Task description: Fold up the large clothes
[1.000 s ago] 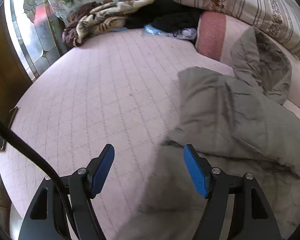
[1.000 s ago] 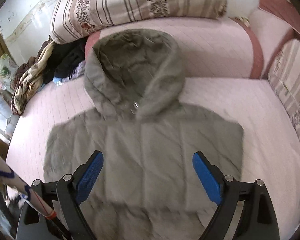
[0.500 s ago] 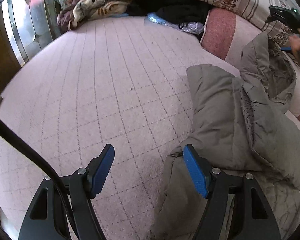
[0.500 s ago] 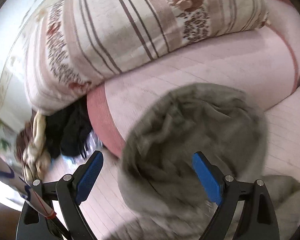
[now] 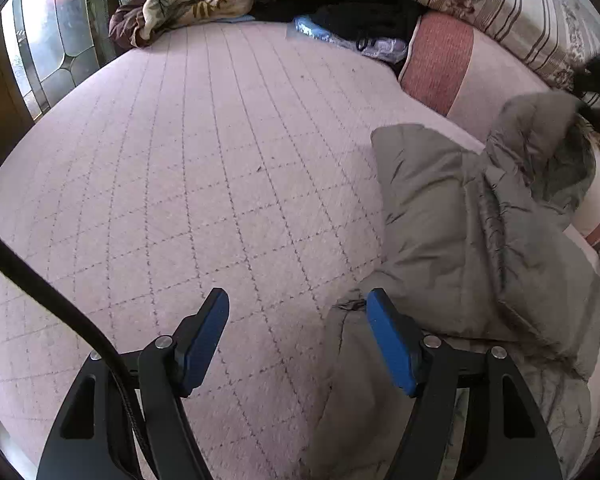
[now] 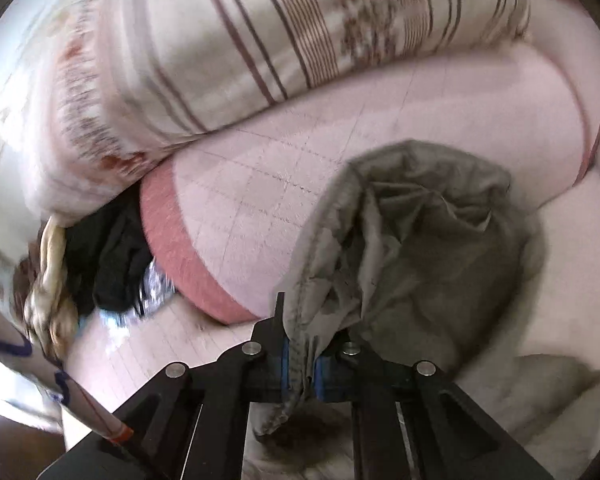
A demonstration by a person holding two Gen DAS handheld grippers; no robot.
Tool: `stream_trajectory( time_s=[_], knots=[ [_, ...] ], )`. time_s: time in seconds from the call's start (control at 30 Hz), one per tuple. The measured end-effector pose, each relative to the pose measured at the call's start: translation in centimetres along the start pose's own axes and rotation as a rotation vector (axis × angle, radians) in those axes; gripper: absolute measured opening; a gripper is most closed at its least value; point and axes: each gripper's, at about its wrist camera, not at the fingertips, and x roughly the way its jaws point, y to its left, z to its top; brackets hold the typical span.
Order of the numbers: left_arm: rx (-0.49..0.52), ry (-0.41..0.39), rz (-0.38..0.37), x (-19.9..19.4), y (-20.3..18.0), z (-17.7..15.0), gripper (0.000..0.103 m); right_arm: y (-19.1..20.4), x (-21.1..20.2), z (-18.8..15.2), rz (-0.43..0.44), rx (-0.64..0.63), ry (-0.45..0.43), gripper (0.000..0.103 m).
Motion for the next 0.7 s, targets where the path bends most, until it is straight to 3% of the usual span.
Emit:
stream_trajectory(
  time_s=[0.2, 0.4, 0.57, 0.7],
  knots=[
    [-0.014, -0.009, -0.02, -1.2, 0.4, -0.5, 0.07, -1.3, -9.7, -5.7, 0.04, -0.074, 0.002, 0.008],
    [-0.014, -0.013, -0.032, -2.2, 0.7, -0.9, 0.07, -2.1, -16.4, -15.8, 0.099, -0.126, 0.064, 0.008],
    [-0.027, -0.008, -0.04, -2.8, 1.4, -1.1, 0.07, -3.7, -16.4, -24.8, 0.108, -0.114, 0.154, 0.008],
    [-0.039, -0.024, -0.022, -3.2, 2.1, -1.0, 0.07, -5.3, -11.3, -29.0, 0.056, -0.05, 0.241, 0.007]
  ],
)
